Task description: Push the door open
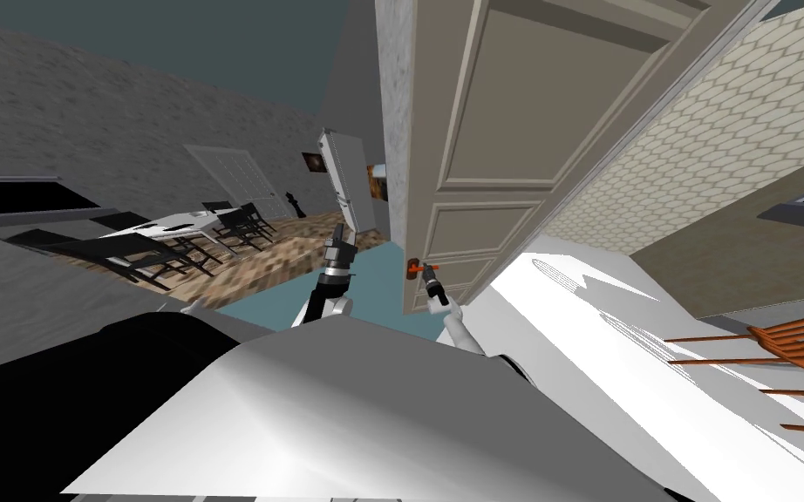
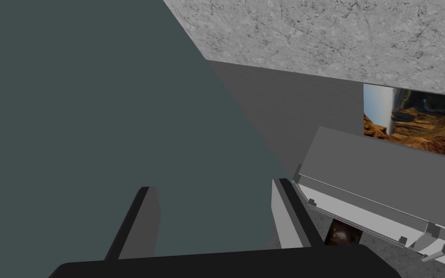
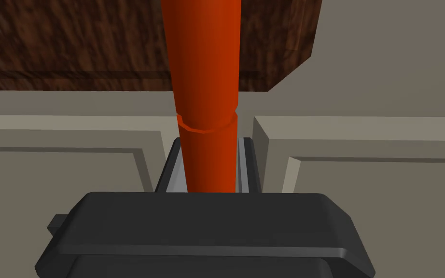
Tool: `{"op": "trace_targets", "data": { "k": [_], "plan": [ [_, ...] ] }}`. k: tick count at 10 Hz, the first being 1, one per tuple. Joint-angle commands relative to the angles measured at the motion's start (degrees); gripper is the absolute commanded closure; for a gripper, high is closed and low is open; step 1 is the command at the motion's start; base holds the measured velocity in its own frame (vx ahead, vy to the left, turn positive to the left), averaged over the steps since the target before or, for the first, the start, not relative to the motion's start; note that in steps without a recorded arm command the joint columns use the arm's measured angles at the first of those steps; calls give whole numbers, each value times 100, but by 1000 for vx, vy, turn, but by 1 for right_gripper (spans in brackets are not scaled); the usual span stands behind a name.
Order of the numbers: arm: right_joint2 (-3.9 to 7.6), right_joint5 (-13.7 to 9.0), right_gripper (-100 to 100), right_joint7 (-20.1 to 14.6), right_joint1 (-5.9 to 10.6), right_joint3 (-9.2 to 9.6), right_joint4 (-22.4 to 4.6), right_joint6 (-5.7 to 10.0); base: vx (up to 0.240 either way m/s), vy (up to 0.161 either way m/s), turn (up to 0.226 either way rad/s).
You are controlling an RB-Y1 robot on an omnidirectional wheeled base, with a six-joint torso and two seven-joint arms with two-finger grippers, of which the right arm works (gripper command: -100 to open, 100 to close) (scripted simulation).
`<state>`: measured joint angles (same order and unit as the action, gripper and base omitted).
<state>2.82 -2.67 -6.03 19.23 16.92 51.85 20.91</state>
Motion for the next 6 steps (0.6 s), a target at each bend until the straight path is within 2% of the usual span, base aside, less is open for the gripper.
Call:
{"op": "trace_targets", "data": {
  "k": [1, 6],
  "plan": [
    [34, -12, 100, 33, 43, -92, -15, 21, 135, 123, -51],
    [131, -61, 100, 131, 56, -405, -67, 33, 154, 149, -62]
  ]
}}
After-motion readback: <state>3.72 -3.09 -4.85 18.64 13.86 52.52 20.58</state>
